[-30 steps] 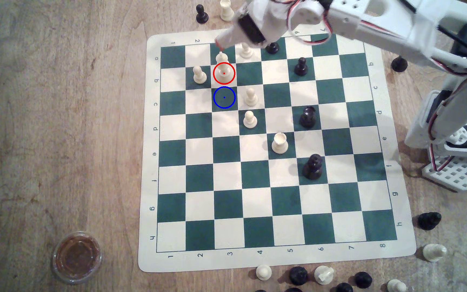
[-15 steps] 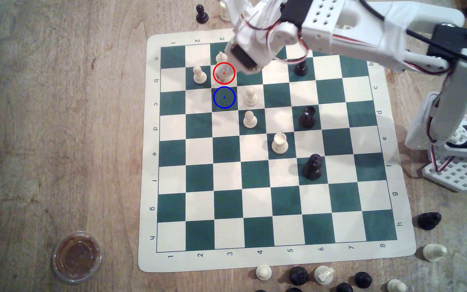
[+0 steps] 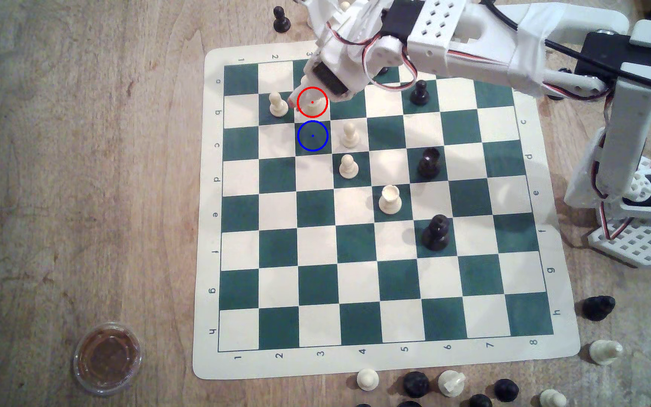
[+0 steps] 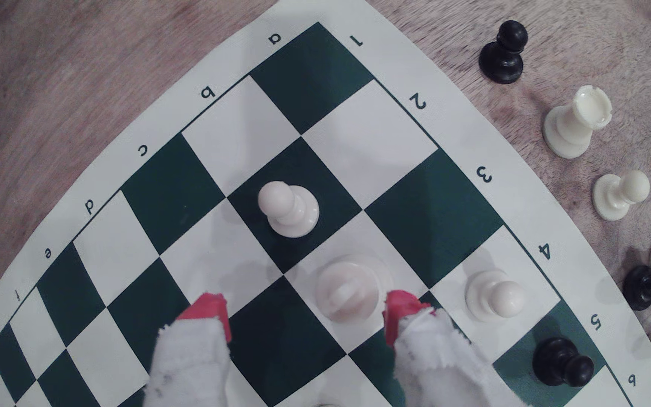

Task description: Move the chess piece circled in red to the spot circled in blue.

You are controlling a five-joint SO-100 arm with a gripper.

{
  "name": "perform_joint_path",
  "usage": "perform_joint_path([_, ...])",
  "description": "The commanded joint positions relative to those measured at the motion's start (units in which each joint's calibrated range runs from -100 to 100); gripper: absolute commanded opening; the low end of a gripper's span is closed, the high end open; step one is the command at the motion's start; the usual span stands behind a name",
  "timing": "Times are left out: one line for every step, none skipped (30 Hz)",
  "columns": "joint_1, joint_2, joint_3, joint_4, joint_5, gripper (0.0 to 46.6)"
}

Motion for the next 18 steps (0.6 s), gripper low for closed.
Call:
perform_joint_path([-0.1,-0.7,-3.7,-1.4,-0.1,21.0])
perform_joint_path([-0.1,-0.7,-3.3,-1.9,-0.1,20.9])
perform_joint_path([-0.1,-0.7,-2.8,-2.7,-0.1,20.9])
perform_joint_path([-0.1,-0.6,-2.7,-3.0,-0.1,20.8])
perform_joint_path([-0.1,-0.6,-2.7,-3.2,-0.1,20.8])
perform_joint_path([-0.2,-0.5,-2.7,-3.5,-0.1,20.6])
perform_joint_path([-0.2,-0.5,-2.7,-3.8,-0.1,20.5])
perform_joint_path([-0.3,-0.4,-2.7,-4.0,-0.1,19.8])
perform_joint_path([-0.4,-0.3,-2.7,-4.0,-0.1,19.7])
perform_joint_path([-0.5,-0.3,-2.7,-4.0,0.0,19.7])
perform_joint_path([-0.5,-0.1,-2.7,-4.0,0.0,19.6])
perform_joint_path([-0.5,0.1,-2.7,-4.0,0.0,19.6])
perform_joint_path([-0.5,0.2,-2.7,-4.0,0.0,19.6])
perform_joint_path([-0.4,0.3,-2.7,-4.0,0.0,19.6])
perform_joint_path([-0.2,0.5,-2.7,-4.0,0.0,19.4])
perform_joint_path([0.0,0.5,-2.1,-4.0,0.0,18.9])
perform_joint_path([0.1,0.5,-1.8,-4.0,0.0,18.8])
perform_joint_path([0.1,0.6,-1.7,-4.0,0.0,18.8])
